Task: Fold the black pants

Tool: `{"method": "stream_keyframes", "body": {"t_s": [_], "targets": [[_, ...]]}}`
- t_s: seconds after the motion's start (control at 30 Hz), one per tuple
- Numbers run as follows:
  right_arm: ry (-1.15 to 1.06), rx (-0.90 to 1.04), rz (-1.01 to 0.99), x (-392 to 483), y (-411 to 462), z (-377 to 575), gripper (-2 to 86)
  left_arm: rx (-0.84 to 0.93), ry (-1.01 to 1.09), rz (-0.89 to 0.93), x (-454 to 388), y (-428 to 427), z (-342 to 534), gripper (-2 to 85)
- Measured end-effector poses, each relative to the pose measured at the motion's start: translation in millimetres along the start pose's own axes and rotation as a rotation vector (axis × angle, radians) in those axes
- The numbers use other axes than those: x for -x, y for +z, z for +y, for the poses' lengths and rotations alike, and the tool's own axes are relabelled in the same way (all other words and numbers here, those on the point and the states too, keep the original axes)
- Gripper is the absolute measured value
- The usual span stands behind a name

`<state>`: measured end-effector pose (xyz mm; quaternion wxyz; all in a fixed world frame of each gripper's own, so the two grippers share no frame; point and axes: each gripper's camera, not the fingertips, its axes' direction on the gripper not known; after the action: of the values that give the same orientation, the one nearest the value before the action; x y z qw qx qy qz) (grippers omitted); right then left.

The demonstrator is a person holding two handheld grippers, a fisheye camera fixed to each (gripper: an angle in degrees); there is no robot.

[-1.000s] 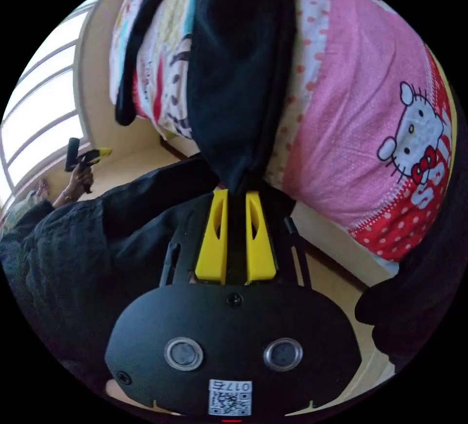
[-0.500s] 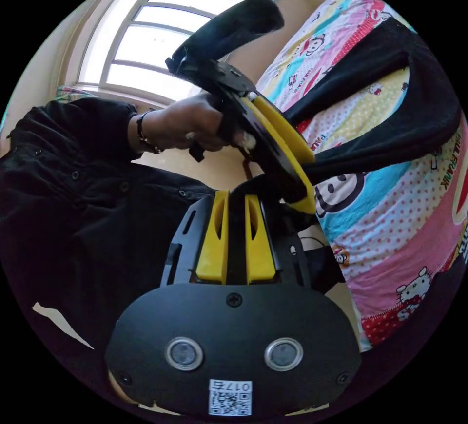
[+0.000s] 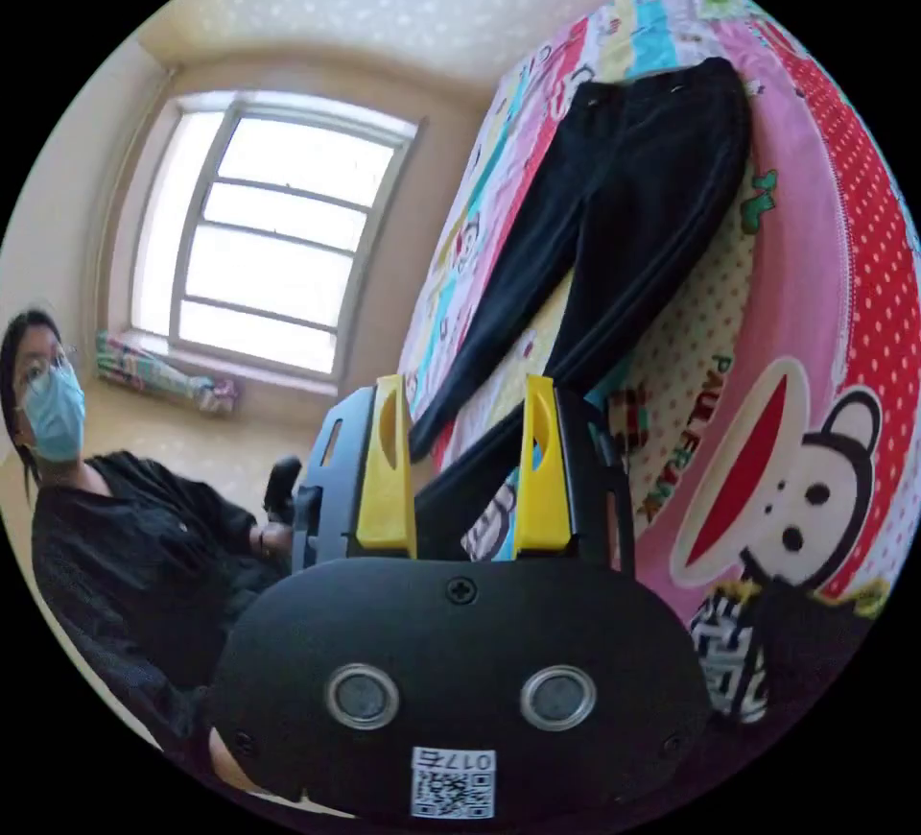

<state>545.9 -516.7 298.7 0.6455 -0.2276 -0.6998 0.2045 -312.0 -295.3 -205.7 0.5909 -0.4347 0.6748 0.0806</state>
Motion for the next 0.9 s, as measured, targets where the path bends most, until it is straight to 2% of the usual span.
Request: {"method": "stream_keyframes", "body": {"t_s": [0.07,0.13,0.2,0.37,0.47,0.6,0.77,0.83,0.9], "targets": [[0.121,-0.168,-0.033,-56,-15,-41,16.5,-0.036,-0.006,0.063,14,-10,8,3.0],[0.252,-0.382,0.115,-92,-33,-74,16.7,-0.054,-0.017,0.128,30,-17,13,2.8],[0.298,-0.476,0.188,-104,-34,-96,16.3,-0.070,-0.034,0.222,54,-29,17,2.6],[0.279,-0.489,0.061,-123,-8,-156,10.9,-0.107,-0.026,0.434,102,-65,25,2.2],[0.210,-0.509,-0.117,-124,20,-177,6.3,-0.143,-0.049,0.558,142,-97,36,1.8],[0.098,-0.454,-0.178,-96,95,-220,3.5,-0.255,-0.141,0.786,210,-153,59,1.6],[0.090,-0.351,-0.045,-72,208,-275,2.7,-0.341,-0.148,0.750,269,-237,72,2.2],[0.094,-0.318,-0.095,-83,254,-284,2.7,-0.331,-0.160,0.697,297,-260,68,2.7],[0.090,-0.302,-0.188,-95,280,-280,2.7,-0.264,-0.208,0.540,334,-281,64,3.7]]}}
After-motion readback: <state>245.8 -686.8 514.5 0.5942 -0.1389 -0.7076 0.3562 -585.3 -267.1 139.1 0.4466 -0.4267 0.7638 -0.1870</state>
